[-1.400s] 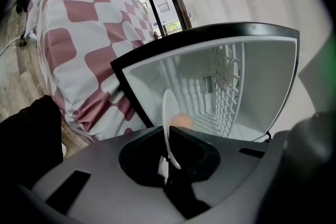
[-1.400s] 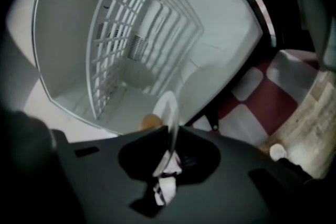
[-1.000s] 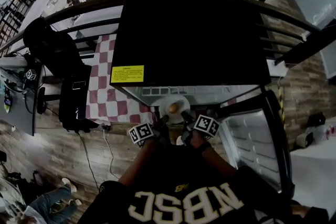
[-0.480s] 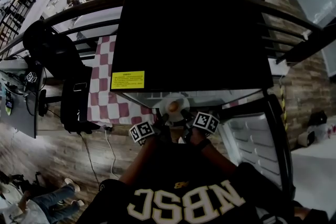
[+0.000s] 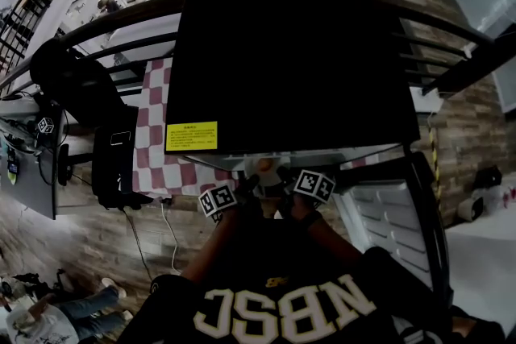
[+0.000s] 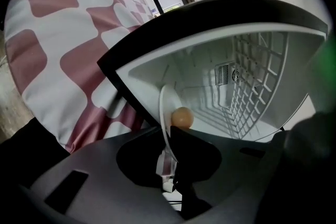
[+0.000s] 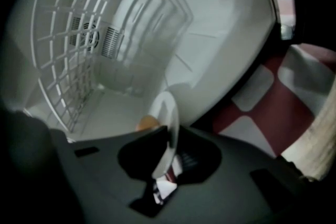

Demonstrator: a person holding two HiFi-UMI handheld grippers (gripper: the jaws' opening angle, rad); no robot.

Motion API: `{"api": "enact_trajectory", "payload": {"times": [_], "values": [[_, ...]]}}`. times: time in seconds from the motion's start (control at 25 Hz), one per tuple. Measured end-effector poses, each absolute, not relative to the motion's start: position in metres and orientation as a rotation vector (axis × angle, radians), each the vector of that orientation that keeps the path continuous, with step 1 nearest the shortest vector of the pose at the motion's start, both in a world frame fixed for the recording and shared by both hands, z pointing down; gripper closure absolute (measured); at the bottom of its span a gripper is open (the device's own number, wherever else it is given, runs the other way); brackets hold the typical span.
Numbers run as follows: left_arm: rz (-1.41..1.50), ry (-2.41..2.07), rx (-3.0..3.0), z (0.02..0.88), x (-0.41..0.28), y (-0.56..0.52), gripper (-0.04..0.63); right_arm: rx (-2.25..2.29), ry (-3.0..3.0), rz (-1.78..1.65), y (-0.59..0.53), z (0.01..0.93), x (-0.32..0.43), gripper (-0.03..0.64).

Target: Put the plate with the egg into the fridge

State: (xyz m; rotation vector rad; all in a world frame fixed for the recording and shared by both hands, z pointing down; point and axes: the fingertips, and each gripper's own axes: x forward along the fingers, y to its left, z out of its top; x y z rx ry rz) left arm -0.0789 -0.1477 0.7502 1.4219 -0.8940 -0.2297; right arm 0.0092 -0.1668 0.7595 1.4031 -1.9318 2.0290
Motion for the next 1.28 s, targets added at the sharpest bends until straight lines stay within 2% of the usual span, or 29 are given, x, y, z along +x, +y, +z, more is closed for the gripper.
{"api": "enact_trajectory", "payload": {"times": [0.76, 1.28], "values": [[-0.241, -0.910, 1.445, 0.750, -0.075, -0.175, 0.545, 1.402, -1.965, 1.967, -0.196, 0.758, 0.013, 0.566], [-0.285, -0.914, 1.426, 0.751, -0.075, -0.188, 0.541, 1.348, -2.043, 1.778, -0.214, 0.743, 0.008, 0.561]]}}
